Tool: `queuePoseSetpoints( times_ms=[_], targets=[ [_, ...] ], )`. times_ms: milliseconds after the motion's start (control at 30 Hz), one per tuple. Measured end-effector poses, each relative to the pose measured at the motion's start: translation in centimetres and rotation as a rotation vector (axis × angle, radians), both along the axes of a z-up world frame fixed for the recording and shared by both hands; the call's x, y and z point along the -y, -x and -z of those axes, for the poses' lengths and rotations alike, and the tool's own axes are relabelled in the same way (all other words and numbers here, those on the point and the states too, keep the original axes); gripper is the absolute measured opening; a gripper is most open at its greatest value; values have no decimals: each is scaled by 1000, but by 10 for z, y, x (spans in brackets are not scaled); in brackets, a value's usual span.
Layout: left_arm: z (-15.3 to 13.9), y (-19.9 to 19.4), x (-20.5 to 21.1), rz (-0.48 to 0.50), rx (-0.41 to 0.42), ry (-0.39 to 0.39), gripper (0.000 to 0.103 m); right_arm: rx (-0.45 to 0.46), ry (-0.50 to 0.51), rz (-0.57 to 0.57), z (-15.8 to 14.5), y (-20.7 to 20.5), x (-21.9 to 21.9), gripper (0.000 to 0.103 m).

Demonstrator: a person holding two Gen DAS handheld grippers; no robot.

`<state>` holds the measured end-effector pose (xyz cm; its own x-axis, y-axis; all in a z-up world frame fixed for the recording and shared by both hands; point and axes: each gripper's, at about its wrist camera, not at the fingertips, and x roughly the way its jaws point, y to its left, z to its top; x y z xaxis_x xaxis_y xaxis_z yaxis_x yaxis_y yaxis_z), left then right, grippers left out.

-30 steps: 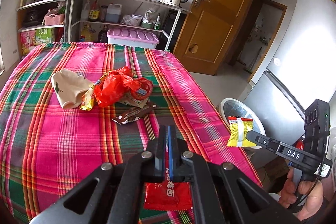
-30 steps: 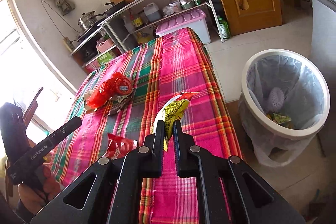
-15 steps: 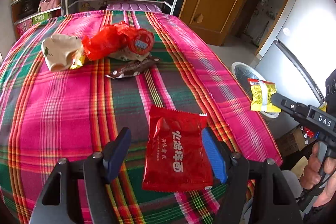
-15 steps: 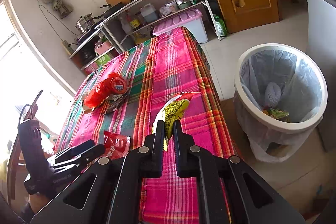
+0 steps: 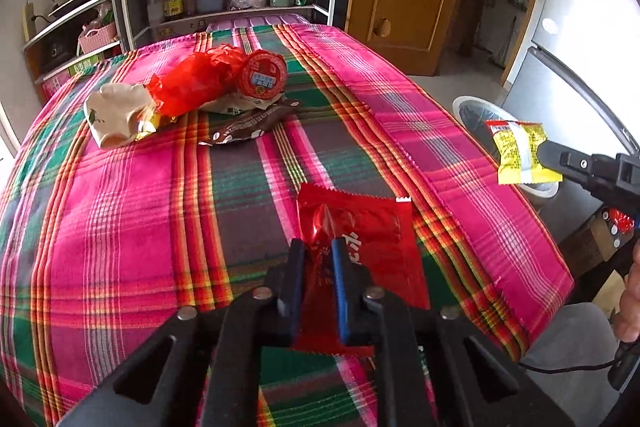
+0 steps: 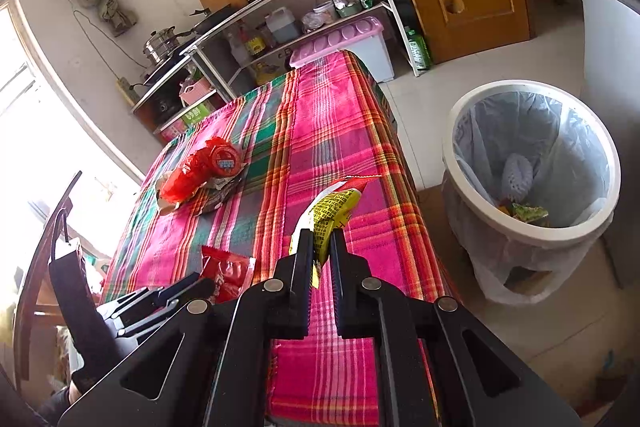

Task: Collect trash
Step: 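Carry the red packet and yellow sachet over the white bin with both tools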

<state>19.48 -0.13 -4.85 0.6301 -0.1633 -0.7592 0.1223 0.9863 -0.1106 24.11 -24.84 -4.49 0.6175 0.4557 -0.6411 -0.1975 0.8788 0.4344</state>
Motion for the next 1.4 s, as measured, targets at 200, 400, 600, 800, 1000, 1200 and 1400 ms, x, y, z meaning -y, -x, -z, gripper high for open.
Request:
queuePoseSetpoints(
  times_ms=[200, 400, 600, 800, 1000, 1200, 1400],
  targets=[
    [-10, 8, -3, 0, 30, 44, 4, 5, 2, 6, -2, 2, 3, 8],
    [-31, 8, -10, -15, 79, 96, 4, 14, -3, 22, -5, 4, 10, 8],
    [-44, -3, -9, -8, 96, 139, 4, 19, -4, 46, -6, 5, 20, 8],
    [-47, -23, 18, 51, 95, 153, 4, 13, -1, 99, -2, 4, 43, 8],
    [-49, -51, 55, 123, 91, 174, 4, 12, 22, 168, 3, -3, 74, 8],
    [-49, -80, 103, 207, 82, 185, 4, 5, 46, 242, 11, -17, 110, 8],
    [-39, -110, 147, 271, 42, 182, 4, -23, 51, 301, 25, -32, 142, 8]
  ],
)
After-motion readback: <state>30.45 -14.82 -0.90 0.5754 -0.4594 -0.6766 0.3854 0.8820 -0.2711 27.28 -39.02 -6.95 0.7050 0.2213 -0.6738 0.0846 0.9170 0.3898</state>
